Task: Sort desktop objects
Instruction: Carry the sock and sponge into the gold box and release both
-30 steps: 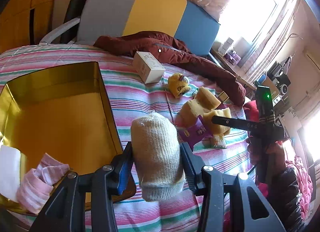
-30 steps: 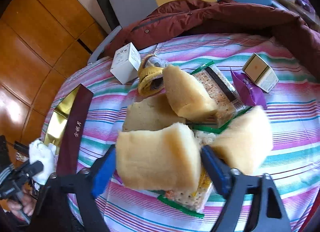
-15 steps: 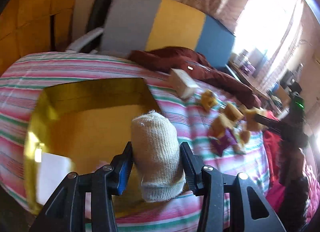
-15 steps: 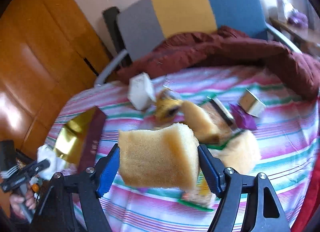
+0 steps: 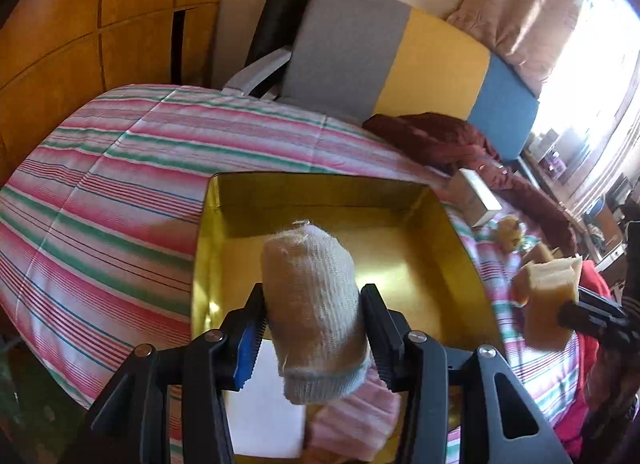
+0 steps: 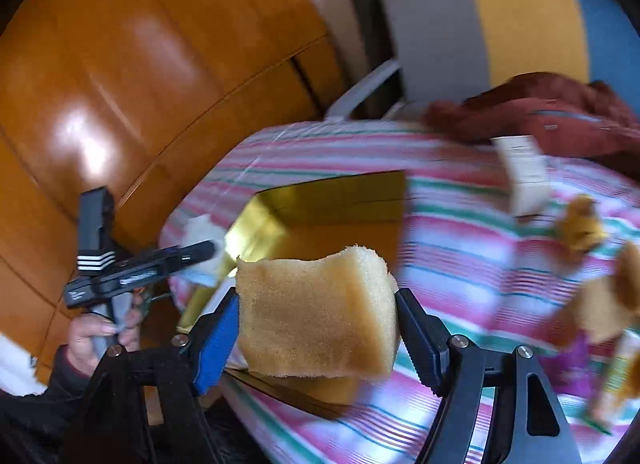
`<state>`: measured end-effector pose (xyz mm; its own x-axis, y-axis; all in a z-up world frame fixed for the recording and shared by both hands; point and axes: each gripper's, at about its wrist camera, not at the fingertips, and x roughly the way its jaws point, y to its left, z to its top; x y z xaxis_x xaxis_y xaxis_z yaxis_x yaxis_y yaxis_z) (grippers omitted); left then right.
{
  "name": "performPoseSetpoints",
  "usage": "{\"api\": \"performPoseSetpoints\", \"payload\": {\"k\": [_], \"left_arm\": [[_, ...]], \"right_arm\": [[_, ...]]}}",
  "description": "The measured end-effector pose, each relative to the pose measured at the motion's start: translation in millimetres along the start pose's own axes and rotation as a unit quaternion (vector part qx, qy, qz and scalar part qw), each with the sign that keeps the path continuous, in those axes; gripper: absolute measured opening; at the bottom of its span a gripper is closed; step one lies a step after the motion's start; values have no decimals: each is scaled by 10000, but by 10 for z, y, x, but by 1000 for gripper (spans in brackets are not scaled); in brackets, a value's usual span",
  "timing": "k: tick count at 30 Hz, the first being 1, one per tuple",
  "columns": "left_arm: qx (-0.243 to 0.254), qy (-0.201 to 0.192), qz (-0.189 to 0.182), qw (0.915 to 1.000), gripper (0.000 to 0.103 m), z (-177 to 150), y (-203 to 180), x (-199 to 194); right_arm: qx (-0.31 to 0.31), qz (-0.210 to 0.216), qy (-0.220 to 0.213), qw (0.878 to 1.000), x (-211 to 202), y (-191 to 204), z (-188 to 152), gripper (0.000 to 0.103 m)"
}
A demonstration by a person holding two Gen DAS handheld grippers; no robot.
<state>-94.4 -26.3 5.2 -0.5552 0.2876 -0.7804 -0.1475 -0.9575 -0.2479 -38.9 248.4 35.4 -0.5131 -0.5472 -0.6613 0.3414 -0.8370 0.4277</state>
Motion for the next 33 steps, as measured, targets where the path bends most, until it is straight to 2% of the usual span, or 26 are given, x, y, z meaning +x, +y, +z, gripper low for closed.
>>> {"api": "performPoseSetpoints", "payload": {"k": [4,8,12,13,15,21,25,33], "left_arm": [[-49,-47,102,9999,47,58,138,49],[-147,-172,162,9996,47,101,223,38],[-141,-253,192,9994,47,45,240,-22],[-149,-257,200,9994,47,17,245,-34],[-240,-272,227,9991,47,-27,279,-65],[-583,-479,222,9969,47,-197,347,-270],[-561,-653,214,9961,47,-274,271,-409],[-237,-619,-48,9978,47,-348,-67,-429]], "right_arm": [[71,341,238,9991,426,313,7,76],[304,495,397,9975,774,436,8,76],[472,544,565,9958,1028,474,-30,82],[508,595,608,9951,1072,477,-45,83],[576,619,695,9940,1140,476,-73,93],[873,943,654,9895,1130,428,-131,99],[825,732,530,9925,980,407,-175,101],[77,-462,135,9988,612,469,-258,103]]}}
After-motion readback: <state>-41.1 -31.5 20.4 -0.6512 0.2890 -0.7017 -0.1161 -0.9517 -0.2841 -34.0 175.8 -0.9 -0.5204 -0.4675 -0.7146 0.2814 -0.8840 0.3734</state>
